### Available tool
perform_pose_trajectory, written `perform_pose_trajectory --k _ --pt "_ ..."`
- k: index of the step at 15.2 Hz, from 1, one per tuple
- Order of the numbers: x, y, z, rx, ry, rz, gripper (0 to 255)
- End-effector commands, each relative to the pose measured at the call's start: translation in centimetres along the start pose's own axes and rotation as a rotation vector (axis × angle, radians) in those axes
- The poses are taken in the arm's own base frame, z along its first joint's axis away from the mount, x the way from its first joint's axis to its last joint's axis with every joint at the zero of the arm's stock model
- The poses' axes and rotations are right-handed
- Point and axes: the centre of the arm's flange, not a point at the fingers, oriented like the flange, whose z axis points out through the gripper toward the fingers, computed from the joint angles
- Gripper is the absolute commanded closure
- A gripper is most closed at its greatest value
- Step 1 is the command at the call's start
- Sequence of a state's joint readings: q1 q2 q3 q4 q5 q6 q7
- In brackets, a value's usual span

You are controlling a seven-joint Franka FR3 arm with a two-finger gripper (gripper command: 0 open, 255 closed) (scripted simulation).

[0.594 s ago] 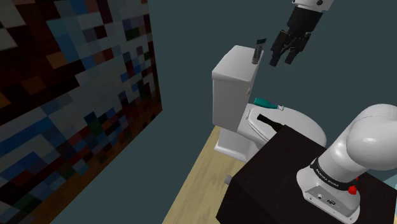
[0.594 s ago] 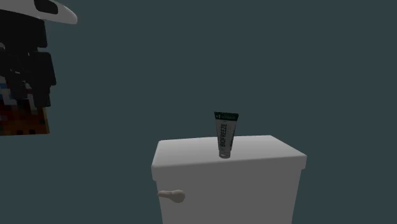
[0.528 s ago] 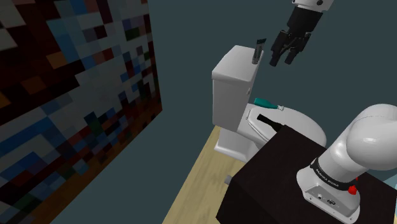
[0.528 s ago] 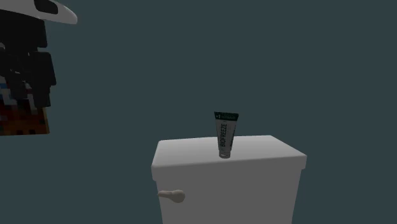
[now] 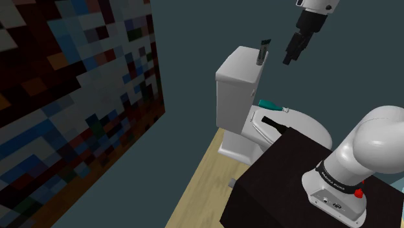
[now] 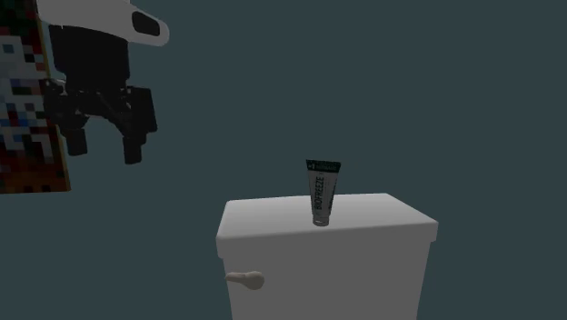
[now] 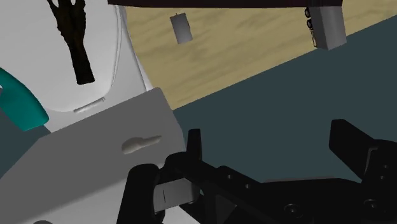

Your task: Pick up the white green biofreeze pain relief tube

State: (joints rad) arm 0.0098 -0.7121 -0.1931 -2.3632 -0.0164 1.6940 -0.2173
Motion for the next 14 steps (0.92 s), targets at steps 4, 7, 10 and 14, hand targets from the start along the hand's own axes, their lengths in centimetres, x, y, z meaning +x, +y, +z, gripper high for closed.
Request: perform_pose_trajectory --k 4,7,10,14 --pt "2.0 6.0 0.1 -0.017 -0.006 -0.181 0" --pt "3.7 9.4 0.3 -0.027 -0.009 -0.285 0" --pt "5.8 12.6 0.4 -0.036 -0.012 -0.390 0" --pt "9.1 16.5 0.6 -0.049 -0.016 -0.530 0"
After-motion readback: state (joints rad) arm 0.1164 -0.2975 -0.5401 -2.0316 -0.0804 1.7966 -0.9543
